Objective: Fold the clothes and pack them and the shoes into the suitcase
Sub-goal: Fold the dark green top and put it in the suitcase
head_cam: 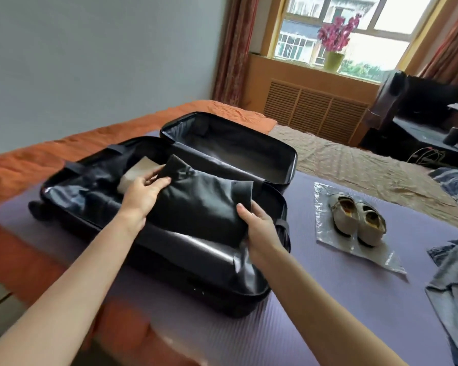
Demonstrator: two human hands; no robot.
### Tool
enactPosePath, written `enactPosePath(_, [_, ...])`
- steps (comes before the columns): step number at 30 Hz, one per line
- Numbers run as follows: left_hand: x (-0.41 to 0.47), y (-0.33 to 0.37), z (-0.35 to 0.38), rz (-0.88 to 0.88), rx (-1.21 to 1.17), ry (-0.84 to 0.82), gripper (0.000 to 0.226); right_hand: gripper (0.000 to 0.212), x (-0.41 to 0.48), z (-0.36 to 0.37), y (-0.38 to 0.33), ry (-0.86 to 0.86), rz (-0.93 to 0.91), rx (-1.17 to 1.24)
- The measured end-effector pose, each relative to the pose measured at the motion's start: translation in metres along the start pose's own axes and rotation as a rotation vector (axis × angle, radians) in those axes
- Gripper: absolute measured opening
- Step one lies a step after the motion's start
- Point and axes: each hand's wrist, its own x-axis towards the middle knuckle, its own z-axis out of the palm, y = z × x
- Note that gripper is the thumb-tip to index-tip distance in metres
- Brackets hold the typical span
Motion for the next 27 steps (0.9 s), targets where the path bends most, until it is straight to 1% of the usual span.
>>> enactPosePath(2, [0.039, -0.002, -0.016, 0.022, 0.052, 0.023, 0.036, 0.031, 0.033, 0.031, 0.008, 0.026, 0.004, 0.013])
enactPosePath(6, [0.117, -0.011, -0.038, 0.050, 0.197, 0.045, 0.033, 0.038, 0.098, 0.085, 0.022, 0.094, -0.019, 0.025])
enactPosePath(9, [0.168, -0.024, -0.045, 0.044, 0.296, 0.067, 0.032, 0.041, 0.140, 0.110, 0.031, 0.135, -0.065, 0.061])
enactPosePath(11, [0.189, -0.041, -0.050, 0.038, 0.404, 0.083, 0.032, 0.039, 0.158, 0.119, 0.045, 0.135, -0.071, -0.003])
enactPosePath(13, [0.198, -0.064, -0.057, -0.002, 0.540, 0.102, 0.033, 0.038, 0.168, 0.122, 0.069, 0.110, -0.055, -0.182])
enactPosePath(14, [0.201, -0.075, -0.060, -0.025, 0.597, 0.101, 0.034, 0.044, 0.170, 0.123, 0.081, 0.099, -0.033, -0.253])
enactPosePath(16, [0.206, -0.091, -0.064, -0.052, 0.656, 0.101, 0.035, 0.063, 0.174, 0.121, 0.099, 0.090, 0.003, -0.353])
enactPosePath(17, [0.209, -0.093, -0.065, -0.056, 0.667, 0.109, 0.036, 0.063, 0.175, 0.120, 0.102, 0.082, -0.007, -0.392])
enactPosePath(20, [0.216, -0.095, -0.065, -0.053, 0.705, 0.139, 0.035, 0.053, 0.177, 0.118, 0.101, 0.061, -0.037, -0.439])
enactPosePath(22, [0.214, -0.096, -0.065, -0.058, 0.710, 0.158, 0.035, 0.054, 0.176, 0.118, 0.097, 0.052, -0.025, -0.447])
enactPosePath(24, [0.208, -0.094, -0.063, -0.043, 0.724, 0.184, 0.035, 0.063, 0.170, 0.122, 0.091, 0.032, 0.004, -0.455])
enactPosePath(26, [0.202, -0.086, -0.057, 0.042, 0.794, 0.229, 0.033, 0.080, 0.161, 0.125, 0.084, 0.004, 0.039, -0.509])
enactPosePath(27, [0.198, -0.080, -0.054, 0.099, 0.826, 0.250, 0.033, 0.088, 0.156, 0.125, 0.082, -0.012, 0.018, -0.551])
